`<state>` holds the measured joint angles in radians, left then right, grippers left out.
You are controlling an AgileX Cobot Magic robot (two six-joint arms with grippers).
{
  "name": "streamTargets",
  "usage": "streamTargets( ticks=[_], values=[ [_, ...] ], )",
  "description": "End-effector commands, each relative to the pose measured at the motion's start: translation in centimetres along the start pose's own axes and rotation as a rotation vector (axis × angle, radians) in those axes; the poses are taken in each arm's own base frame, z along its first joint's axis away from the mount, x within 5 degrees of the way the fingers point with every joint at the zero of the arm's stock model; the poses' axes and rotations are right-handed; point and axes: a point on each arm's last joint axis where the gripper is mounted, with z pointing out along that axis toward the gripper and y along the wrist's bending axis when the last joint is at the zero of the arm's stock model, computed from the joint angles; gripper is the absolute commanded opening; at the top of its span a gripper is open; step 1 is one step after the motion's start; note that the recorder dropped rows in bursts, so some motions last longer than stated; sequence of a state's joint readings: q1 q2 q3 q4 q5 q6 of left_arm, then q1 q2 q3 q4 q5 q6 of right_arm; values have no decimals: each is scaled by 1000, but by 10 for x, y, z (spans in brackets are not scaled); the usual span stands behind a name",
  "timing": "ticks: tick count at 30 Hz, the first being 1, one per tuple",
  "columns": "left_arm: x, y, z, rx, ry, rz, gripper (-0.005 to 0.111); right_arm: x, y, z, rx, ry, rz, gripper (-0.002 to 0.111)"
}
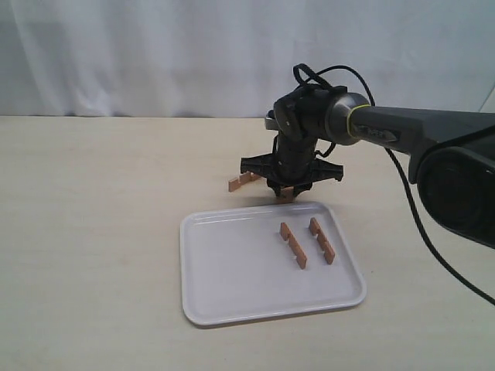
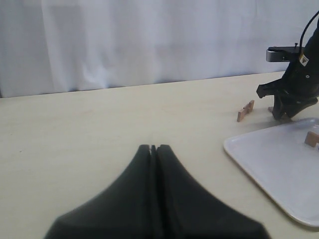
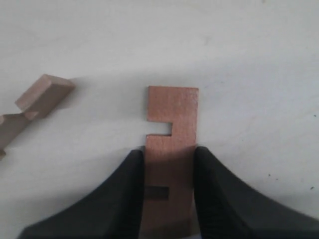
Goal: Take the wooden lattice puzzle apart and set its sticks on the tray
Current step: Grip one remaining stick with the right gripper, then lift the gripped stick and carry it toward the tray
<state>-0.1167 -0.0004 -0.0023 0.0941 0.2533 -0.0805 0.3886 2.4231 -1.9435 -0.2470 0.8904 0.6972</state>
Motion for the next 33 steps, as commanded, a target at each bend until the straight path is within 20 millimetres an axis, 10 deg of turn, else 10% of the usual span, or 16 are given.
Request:
streamTargets(
  ticks=[1, 17, 33],
  values=[
    [0, 0, 0, 2, -9, -4, 0, -5, -4, -1, 4, -39, -7, 4],
    [0, 0, 0, 2, -9, -4, 0, -20, -13, -71, 13, -81, -91, 4],
    [0, 0, 0, 2, -9, -4, 0, 51, 56, -139, 26, 38, -540, 4]
  ],
)
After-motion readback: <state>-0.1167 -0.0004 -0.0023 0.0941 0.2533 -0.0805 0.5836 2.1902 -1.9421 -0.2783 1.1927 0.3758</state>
